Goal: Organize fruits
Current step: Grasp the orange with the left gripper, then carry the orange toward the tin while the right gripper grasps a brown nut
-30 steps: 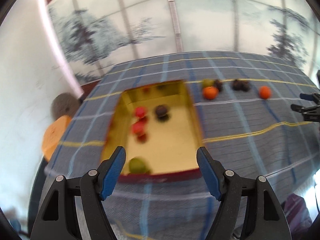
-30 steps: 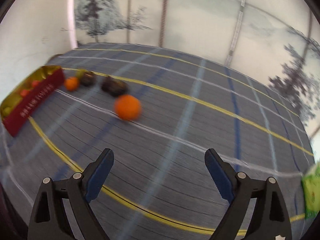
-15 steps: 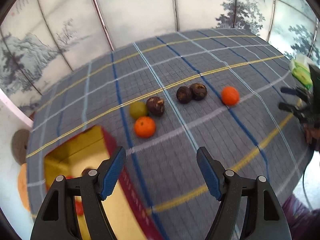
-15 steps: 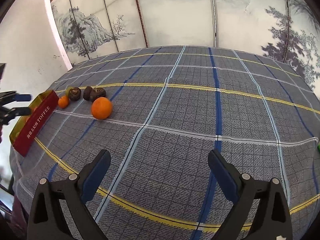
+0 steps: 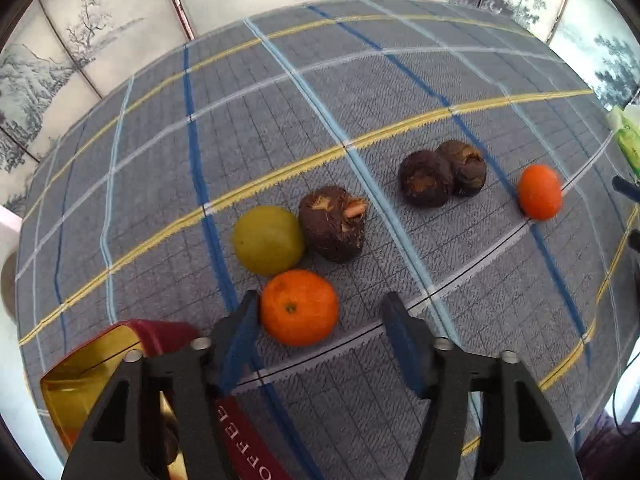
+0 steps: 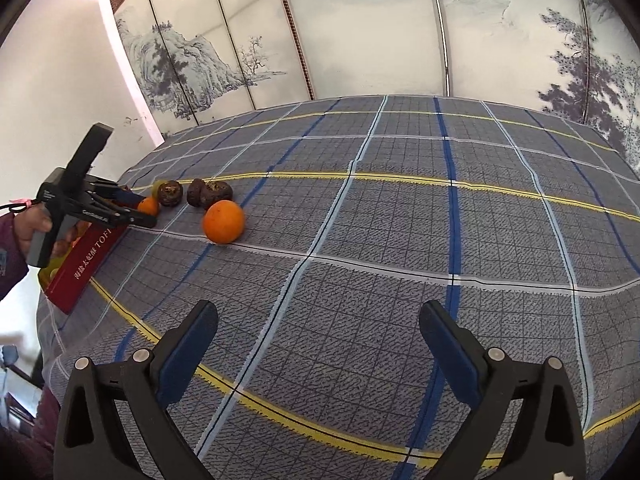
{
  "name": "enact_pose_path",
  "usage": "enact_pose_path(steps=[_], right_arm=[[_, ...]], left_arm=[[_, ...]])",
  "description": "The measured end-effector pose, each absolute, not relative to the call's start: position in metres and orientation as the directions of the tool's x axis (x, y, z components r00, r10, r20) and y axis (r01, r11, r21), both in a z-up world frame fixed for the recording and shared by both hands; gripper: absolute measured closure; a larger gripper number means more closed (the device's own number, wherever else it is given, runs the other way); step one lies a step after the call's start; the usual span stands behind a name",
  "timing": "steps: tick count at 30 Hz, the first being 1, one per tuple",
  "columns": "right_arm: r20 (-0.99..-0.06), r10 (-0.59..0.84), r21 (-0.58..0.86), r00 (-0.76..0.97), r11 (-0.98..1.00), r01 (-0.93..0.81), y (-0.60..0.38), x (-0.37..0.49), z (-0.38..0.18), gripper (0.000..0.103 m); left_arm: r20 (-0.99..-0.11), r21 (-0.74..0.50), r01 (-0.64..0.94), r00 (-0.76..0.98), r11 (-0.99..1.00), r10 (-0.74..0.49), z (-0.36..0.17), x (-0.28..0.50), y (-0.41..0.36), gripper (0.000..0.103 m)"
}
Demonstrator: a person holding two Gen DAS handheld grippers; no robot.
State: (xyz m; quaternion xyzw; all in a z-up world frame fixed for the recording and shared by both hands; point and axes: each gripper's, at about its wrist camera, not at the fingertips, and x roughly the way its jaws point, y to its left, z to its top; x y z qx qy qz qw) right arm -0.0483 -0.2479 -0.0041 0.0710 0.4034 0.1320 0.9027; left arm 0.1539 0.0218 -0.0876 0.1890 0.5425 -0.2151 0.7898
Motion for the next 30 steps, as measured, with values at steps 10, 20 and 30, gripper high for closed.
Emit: enact_pose_path(steps=[10,20,30], right_arm=[[-0.695,0.386,0.203,0.606,0.915,-0.35,-0.215,-0.039,0.015,0.004],[-0.7,0.593,0.11,0.398,0.641,-0.76,-0.061,0.062,0.053,0.011],[-0.811,0.493,0.0,0.314,0.537,-0.844,0.023,0.111,0.014,0.025]], left_arm=[[-0.87,-0.02,0.397,0.446,0.918,-0.212,-0.04,0.071,0.032,0.067],[-0.821,-0.134,0.292,0.503,0.947,-0.271,-0.004,-0.007,0.062,0.067],[-0.815,-0.127,0.223,0.533,0.967,-0.23,0.001,-0.041,0.107,0.067]])
